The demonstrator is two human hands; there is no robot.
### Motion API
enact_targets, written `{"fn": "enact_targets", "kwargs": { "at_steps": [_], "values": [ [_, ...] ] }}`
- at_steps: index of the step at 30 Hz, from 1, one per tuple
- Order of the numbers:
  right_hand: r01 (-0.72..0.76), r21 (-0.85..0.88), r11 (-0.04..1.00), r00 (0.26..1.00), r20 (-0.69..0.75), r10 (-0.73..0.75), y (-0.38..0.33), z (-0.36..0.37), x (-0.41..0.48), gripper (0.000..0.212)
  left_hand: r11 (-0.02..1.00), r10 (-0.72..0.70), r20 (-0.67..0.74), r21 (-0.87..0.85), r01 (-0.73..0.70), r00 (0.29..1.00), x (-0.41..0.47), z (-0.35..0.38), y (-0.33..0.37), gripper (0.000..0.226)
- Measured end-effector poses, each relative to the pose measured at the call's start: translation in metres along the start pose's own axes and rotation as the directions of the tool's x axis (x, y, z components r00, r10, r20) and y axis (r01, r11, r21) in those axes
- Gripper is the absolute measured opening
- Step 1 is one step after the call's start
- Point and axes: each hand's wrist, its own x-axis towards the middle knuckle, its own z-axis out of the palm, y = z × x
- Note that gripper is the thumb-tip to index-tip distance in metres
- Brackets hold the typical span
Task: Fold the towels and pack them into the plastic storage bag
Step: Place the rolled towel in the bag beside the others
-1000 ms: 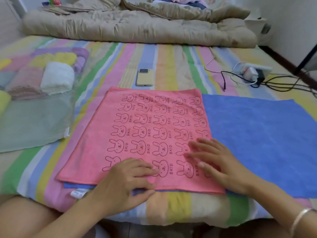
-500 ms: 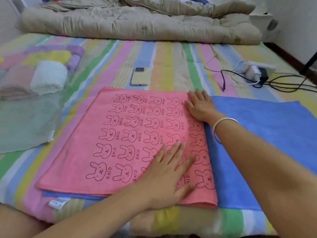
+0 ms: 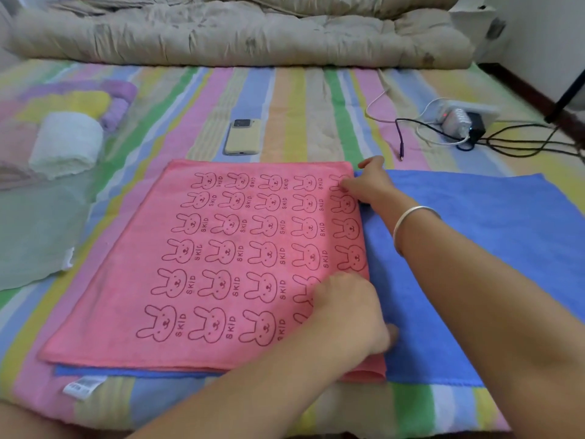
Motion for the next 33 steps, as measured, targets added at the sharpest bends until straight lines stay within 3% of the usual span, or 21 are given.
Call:
{"fn": "enact_targets", "kwargs": {
  "at_steps": [4, 7, 9, 14, 16, 18, 21, 25, 27, 29, 31, 33],
  "values": [
    [0.026, 0.315, 0.949, 0.994, 0.093, -0.058, -0.005, 0.006, -0.004, 0.022, 1.0, -0.006, 0.05, 0.011, 0.005, 0.999, -0.007, -0.007, 0.002, 0.051],
    [0.01, 0.482, 0.876, 0.983, 0.157, -0.097, -0.011, 0.004, -0.008, 0.032, 0.996, 0.008, 0.066, 0.09, -0.014, 0.998, -0.009, -0.006, 0.014, 0.039],
    [-0.024, 0.518, 0.855, 0.983, 0.166, -0.073, -0.015, 0.002, -0.008, 0.04, 0.999, 0.033, 0.03, -0.007, -0.032, 0.999, -0.011, -0.006, 0.015, 0.035],
    [0.003, 0.401, 0.916, 0.991, 0.124, -0.057, -0.047, -0.002, -0.01, 0.038, 0.955, 0.075, -0.158, -0.273, -0.116, 0.985, -0.036, -0.016, -0.027, 0.055],
    [0.015, 0.406, 0.914, 0.987, 0.14, -0.079, -0.066, 0.0, -0.014, 0.036, 0.844, 0.056, -0.224, -0.511, -0.166, 0.973, -0.047, -0.015, -0.06, 0.043],
    [0.037, 0.419, 0.907, 0.981, 0.156, -0.113, -0.088, 0.007, -0.018, 0.035, 0.754, -0.002, -0.271, -0.633, -0.177, 0.963, -0.062, -0.012, -0.096, 0.047],
    [0.064, 0.417, 0.907, 0.971, 0.184, -0.153, -0.127, 0.026, -0.025, 0.032, 0.671, -0.113, -0.315, -0.723, -0.161, 0.943, -0.086, -0.01, -0.145, 0.062],
    [0.152, 0.301, 0.941, 0.954, 0.206, -0.22, -0.182, 0.074, -0.033, 0.025, 0.584, -0.249, -0.311, -0.804, -0.114, 0.917, -0.11, 0.0, -0.208, 0.066],
    [0.219, 0.205, 0.954, 0.934, 0.239, -0.265, -0.21, 0.104, -0.04, 0.006, 0.551, -0.318, -0.28, -0.832, -0.064, 0.906, -0.116, 0.009, -0.235, 0.068],
    [0.313, 0.034, 0.949, 0.922, 0.231, -0.312, -0.233, 0.136, -0.042, 0.004, 0.515, -0.364, -0.252, -0.857, -0.032, 0.897, -0.119, 0.018, -0.26, 0.069],
    [0.332, -0.086, 0.939, 0.932, 0.182, -0.313, -0.249, 0.164, -0.043, 0.017, 0.485, -0.386, -0.225, -0.874, -0.01, 0.895, -0.121, 0.025, -0.28, 0.074],
    [0.338, -0.152, 0.929, 0.932, 0.193, -0.307, -0.257, 0.185, -0.043, 0.011, 0.441, -0.42, -0.186, -0.897, 0.02, 0.888, -0.121, 0.03, -0.294, 0.077]
  ]
}}
